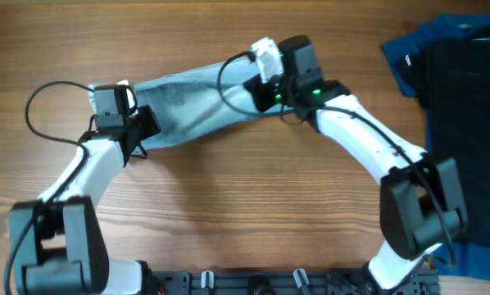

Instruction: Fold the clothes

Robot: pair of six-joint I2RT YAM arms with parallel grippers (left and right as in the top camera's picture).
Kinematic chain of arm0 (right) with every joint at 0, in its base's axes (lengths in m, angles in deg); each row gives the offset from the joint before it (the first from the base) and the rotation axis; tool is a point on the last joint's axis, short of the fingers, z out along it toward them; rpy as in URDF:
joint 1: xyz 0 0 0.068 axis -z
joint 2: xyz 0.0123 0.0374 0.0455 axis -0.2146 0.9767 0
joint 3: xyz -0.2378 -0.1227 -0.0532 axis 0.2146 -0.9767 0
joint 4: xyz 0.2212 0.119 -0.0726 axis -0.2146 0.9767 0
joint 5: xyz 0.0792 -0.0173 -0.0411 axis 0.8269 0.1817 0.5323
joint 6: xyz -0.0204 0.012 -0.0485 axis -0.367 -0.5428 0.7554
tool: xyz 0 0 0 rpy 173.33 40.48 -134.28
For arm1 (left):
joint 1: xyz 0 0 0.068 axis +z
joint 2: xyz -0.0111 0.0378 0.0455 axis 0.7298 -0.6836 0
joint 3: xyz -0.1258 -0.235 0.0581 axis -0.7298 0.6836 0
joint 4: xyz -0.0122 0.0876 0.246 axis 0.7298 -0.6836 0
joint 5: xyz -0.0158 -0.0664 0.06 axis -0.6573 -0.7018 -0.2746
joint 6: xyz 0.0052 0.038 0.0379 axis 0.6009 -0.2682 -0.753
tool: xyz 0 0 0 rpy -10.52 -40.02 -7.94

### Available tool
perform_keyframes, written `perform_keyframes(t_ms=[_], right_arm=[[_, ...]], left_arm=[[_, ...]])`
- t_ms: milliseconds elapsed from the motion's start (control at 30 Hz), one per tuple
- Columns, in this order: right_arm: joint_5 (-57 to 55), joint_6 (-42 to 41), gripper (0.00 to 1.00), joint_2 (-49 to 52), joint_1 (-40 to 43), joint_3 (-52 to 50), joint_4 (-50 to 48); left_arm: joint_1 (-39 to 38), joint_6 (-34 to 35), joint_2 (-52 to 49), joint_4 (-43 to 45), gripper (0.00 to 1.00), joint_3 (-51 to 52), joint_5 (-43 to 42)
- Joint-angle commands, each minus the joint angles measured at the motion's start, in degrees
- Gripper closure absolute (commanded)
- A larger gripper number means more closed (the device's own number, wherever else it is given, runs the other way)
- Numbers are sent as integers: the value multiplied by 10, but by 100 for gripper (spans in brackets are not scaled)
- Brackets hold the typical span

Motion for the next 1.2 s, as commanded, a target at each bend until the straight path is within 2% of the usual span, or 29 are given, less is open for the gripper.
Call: perform_keyframes(t_ms=[0, 367, 700, 933, 1033, 1100, 1167], right_arm=[[24, 11, 92, 44, -38, 10, -24], [11, -56, 91, 163, -61, 14, -200], [-88, -80, 87, 229, -34, 71, -238], [-101, -96, 85, 229, 52, 188, -237], [-54, -97, 85, 229, 84, 243, -216], [-42, -96, 84, 229, 94, 269, -153], [-42, -82, 77, 227, 100, 292, -37]], left_arm=[[-3, 26, -24, 15, 79, -2, 24], [-7, 37, -26, -14, 87, -2, 26], [-14, 51, -26, -51, 89, -2, 28], [-14, 51, -26, -60, 89, -1, 42], [-16, 51, -27, -66, 90, 0, 57], [-17, 51, -27, -66, 90, 0, 56], [-17, 51, -27, -61, 89, 0, 56]])
